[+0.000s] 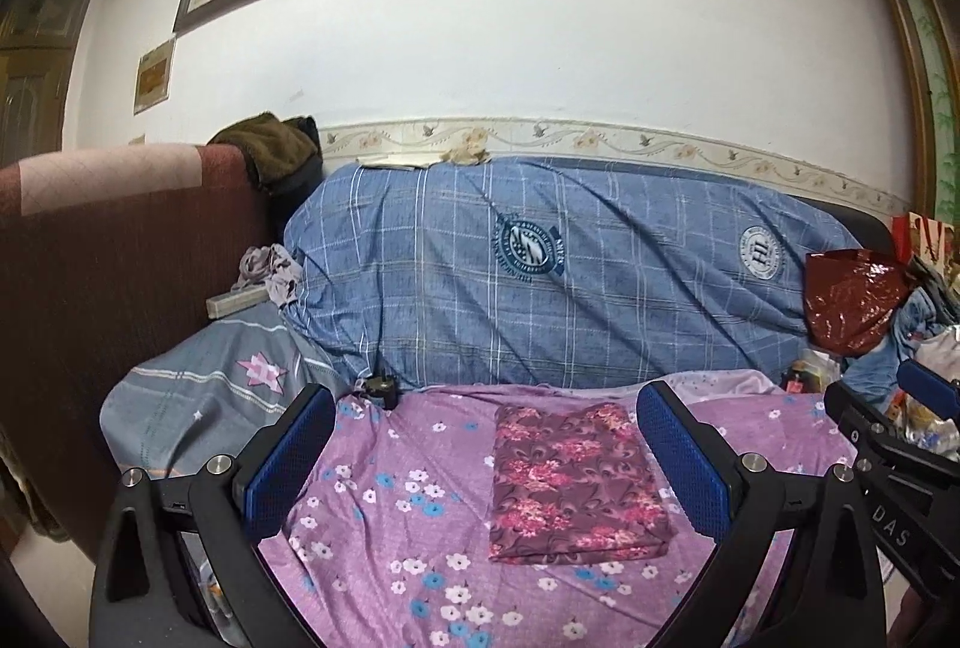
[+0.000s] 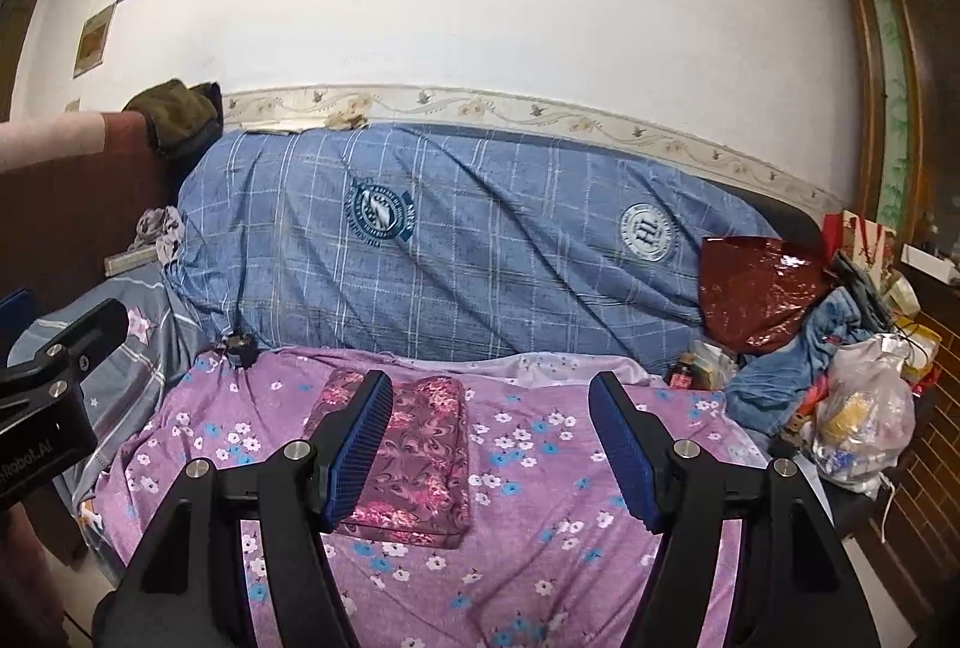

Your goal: Fold small clothes

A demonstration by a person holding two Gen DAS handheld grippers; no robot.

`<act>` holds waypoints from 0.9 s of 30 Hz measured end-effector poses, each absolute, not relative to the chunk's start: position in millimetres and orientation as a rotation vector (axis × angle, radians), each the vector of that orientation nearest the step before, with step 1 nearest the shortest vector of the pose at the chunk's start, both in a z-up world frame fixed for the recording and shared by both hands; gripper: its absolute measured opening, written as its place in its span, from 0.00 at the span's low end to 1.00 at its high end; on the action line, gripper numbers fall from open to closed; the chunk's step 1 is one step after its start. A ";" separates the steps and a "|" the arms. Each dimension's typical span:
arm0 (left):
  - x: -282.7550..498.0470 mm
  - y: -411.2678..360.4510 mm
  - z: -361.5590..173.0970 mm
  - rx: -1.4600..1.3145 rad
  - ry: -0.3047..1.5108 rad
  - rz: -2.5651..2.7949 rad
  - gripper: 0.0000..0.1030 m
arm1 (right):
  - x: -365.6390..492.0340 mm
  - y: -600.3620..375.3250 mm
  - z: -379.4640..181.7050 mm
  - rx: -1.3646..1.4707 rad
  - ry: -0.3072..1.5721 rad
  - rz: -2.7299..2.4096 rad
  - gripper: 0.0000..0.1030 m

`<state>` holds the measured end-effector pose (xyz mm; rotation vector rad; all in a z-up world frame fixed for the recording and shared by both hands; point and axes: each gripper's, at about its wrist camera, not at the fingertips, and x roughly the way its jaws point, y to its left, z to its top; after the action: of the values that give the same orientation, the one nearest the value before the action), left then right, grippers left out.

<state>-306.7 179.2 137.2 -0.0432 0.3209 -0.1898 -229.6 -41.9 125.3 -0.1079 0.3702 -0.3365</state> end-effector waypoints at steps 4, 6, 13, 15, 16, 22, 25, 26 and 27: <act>-327.9 180.2 142.5 -0.035 0.299 -0.202 0.99 | -247.8 -44.3 133.1 -0.100 0.347 -0.348 0.68; -339.5 180.8 144.5 -0.028 0.289 -0.206 0.99 | -256.1 -44.8 135.9 -0.097 0.338 -0.350 0.68; -356.4 181.6 149.4 -0.023 0.281 -0.221 0.99 | -274.5 -46.2 141.6 -0.092 0.321 -0.353 0.68; -357.0 181.6 149.7 -0.022 0.284 -0.228 0.99 | -276.1 -47.5 141.9 -0.089 0.321 -0.355 0.68; -356.8 181.3 149.7 -0.020 0.285 -0.228 0.99 | -275.9 -47.5 142.0 -0.090 0.322 -0.356 0.68; -347.5 181.1 149.1 -0.017 0.301 -0.232 0.99 | -269.3 -50.6 137.6 -0.083 0.341 -0.361 0.69; -335.2 180.4 151.1 -0.020 0.310 -0.230 0.99 | -262.8 -48.1 134.6 -0.088 0.352 -0.360 0.69; -331.4 180.1 151.5 -0.021 0.314 -0.230 0.99 | -260.1 -47.7 133.9 -0.090 0.354 -0.359 0.69; -326.7 180.2 152.0 -0.025 0.317 -0.229 0.99 | -256.6 -47.5 133.2 -0.092 0.358 -0.357 0.69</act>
<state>-326.7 180.2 152.0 -0.0251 0.3170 -0.2292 -256.6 -47.5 133.2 -0.0923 0.3576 -0.3569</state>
